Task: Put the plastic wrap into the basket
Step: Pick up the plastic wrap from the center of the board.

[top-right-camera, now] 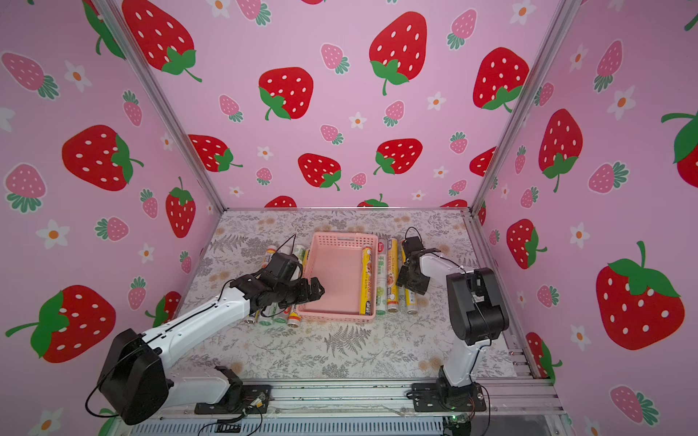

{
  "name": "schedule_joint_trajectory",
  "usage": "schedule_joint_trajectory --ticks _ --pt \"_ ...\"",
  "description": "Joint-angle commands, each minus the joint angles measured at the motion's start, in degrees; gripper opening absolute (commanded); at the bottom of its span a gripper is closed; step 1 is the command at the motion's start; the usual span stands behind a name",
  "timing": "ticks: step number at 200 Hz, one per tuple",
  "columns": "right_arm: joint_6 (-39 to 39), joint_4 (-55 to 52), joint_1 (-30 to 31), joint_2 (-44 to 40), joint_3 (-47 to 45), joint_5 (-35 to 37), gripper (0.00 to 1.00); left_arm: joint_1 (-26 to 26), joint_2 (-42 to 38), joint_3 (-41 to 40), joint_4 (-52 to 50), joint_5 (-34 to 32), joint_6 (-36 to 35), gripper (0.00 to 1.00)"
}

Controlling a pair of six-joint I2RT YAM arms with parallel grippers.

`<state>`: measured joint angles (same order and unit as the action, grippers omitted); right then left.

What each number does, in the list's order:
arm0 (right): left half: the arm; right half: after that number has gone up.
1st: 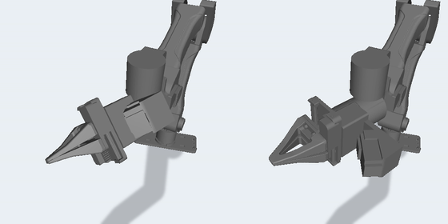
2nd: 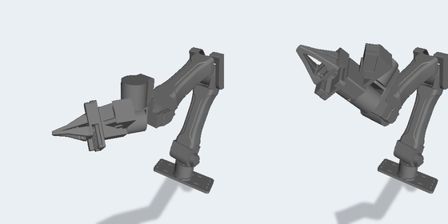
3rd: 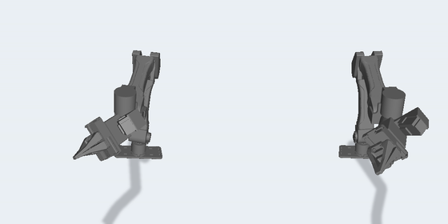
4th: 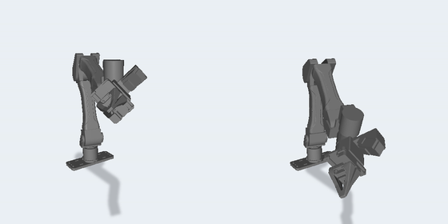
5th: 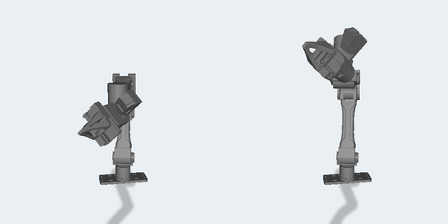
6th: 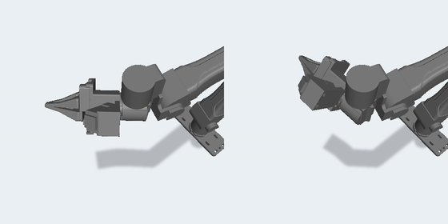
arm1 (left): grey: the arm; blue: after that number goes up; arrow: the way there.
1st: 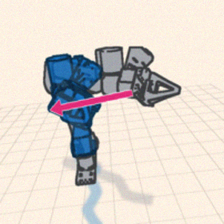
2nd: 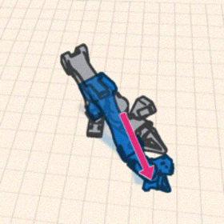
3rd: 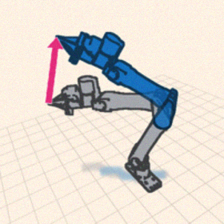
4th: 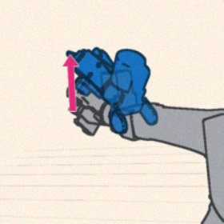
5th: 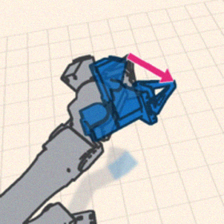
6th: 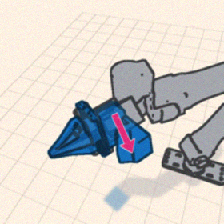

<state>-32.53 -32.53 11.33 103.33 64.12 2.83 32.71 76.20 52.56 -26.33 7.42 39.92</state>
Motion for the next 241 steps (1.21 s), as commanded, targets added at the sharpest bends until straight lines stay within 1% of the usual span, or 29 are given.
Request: schedule_joint_trajectory --ticks 1,25,50,54,72,90,103,138,186,192,199,211,225,241 --pt "1.7 0.0 -0.8 2.0 1.9 -1.4 0.61 0.7 1.3 3.3 0.5 -1.5 -0.4 1.00" --pt "1.6 -0.3 -1.0 3.0 2.2 -1.1 0.58 1.1 1.5 4.0 0.2 -2.8 -0.5 1.00" --pt "1.0 -0.5 -1.1 3.1 1.5 1.1 0.53 1.4 0.8 3.9 0.5 -3.4 -0.3 1.00" --pt "0.9 -0.6 -1.2 3.1 1.3 1.3 0.49 1.5 0.7 3.9 0.5 -3.6 -0.4 1.00" --pt "0.7 -0.6 -1.1 3.0 0.8 2.0 0.40 1.5 0.0 3.8 0.1 -4.4 -0.5 1.00" --pt "0.5 -0.4 -1.1 2.1 0.0 2.7 0.33 1.5 -1.1 3.9 -0.3 -5.3 -0.7 1.00" --pt "0.3 0.0 -1.1 0.4 -0.9 3.2 0.29 1.5 -2.0 3.9 -0.4 -5.6 -0.7 1.00" --pt "0.4 -1.8 -1.1 -5.2 -0.8 3.7 0.27 1.6 -4.0 4.5 -0.4 -4.3 -0.4 1.00" --pt "1.1 -9.3 -0.5 -13.2 4.1 3.1 0.24 1.6 -4.7 7.3 0.7 0.0 0.5 1.00" --pt "1.1 -10.3 -0.1 -14.2 4.9 3.1 0.24 1.6 -4.7 7.9 1.0 0.1 0.6 1.00" --pt "1.1 -11.6 0.5 -15.3 6.1 3.1 0.24 1.5 -4.5 8.7 1.4 2.5 0.6 1.00" --pt "0.8 -14.2 1.9 -17.0 8.4 3.7 0.23 1.5 -4.1 9.8 2.2 3.9 0.6 1.00" --pt "0.3 -16.7 4.1 -17.9 11.6 3.7 0.23 1.5 -3.5 10.9 2.8 5.1 0.2 1.00" --pt "-0.3 -19.1 8.0 -17.6 15.9 4.1 0.23 1.5 -3.0 11.7 3.0 5.8 -0.2 1.00"
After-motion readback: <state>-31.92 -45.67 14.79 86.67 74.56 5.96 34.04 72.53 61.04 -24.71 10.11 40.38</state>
